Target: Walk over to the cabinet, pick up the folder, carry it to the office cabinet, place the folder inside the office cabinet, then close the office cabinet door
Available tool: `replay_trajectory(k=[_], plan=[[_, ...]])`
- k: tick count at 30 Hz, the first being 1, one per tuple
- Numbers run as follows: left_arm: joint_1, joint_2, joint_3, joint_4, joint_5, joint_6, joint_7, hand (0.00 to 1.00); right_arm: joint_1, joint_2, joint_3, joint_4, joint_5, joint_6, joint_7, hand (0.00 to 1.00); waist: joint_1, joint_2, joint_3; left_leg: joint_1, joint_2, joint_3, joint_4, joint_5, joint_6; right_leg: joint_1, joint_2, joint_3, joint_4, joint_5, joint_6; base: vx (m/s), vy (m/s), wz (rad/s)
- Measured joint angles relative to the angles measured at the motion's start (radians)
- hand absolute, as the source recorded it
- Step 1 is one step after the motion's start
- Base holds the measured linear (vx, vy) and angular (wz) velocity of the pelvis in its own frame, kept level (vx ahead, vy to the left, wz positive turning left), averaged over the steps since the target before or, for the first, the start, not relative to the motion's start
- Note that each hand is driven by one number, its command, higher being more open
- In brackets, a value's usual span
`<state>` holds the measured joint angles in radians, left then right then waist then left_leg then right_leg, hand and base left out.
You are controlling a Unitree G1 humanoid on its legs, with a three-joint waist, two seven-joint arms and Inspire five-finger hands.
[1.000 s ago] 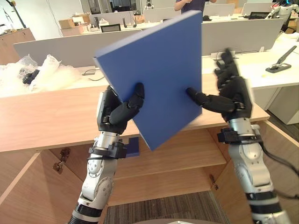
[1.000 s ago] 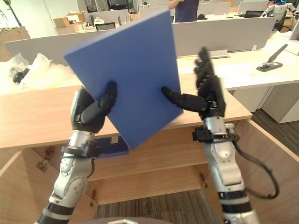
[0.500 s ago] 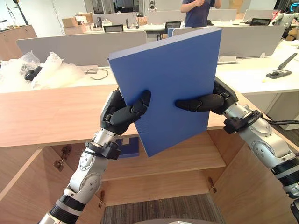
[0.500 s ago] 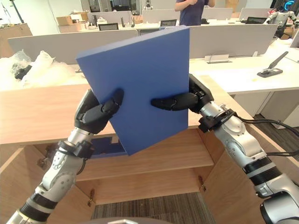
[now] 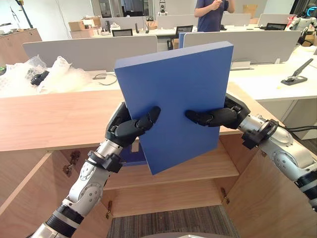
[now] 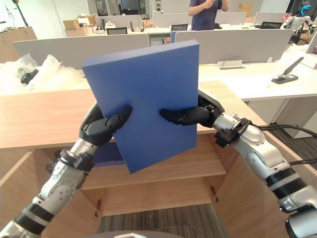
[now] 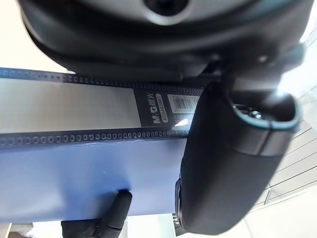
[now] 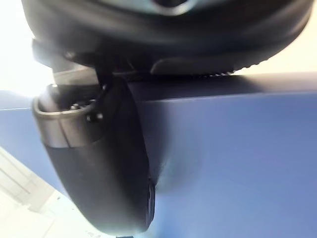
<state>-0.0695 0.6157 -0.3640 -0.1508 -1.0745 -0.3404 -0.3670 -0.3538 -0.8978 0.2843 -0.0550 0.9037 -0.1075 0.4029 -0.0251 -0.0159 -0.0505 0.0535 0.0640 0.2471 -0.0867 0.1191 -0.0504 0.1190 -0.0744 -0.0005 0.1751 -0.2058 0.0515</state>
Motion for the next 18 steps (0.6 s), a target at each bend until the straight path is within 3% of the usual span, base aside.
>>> replay_trajectory(k=[4,9,14,18], plan=[[0.064,-0.073,-0.004,0.0,-0.008,0.01,-0.073,1.0,0.047,0.079,-0.143,-0.115,-0.203,-0.019,-0.021,0.0,-0.004,-0.003,-0.002,-0.007,-0.001,0.0,0.0,0.001,0.001,-0.002,0.0,0.0,-0.01,0.002,-0.003,-0.03,0.005,-0.01],[0.107,-0.137,-0.038,0.004,-0.026,0.052,-0.105,1.0,0.061,0.147,-0.228,-0.173,-0.34,-0.057,-0.023,0.0,-0.007,-0.008,-0.011,-0.018,0.0,-0.003,0.0,0.006,0.001,-0.012,0.001,0.0,-0.011,0.005,-0.004,-0.01,0.001,0.0],[0.105,-0.065,-0.149,0.09,-0.03,0.075,-0.143,1.0,0.074,0.154,-0.225,-0.21,-0.419,-0.059,-0.023,0.0,-0.008,-0.005,-0.022,-0.017,0.001,-0.003,0.0,0.006,0.002,-0.012,0.002,0.001,-0.01,0.007,-0.003,-0.01,0.001,0.0],[0.095,0.025,-0.364,0.229,0.121,0.172,-0.182,1.0,0.09,0.182,-0.155,-0.289,-0.486,-0.061,-0.023,0.0,-0.012,-0.003,-0.023,-0.013,0.003,0.006,0.0,0.006,0.001,-0.012,0.002,0.006,-0.009,0.009,-0.001,-0.04,0.005,-0.05]])
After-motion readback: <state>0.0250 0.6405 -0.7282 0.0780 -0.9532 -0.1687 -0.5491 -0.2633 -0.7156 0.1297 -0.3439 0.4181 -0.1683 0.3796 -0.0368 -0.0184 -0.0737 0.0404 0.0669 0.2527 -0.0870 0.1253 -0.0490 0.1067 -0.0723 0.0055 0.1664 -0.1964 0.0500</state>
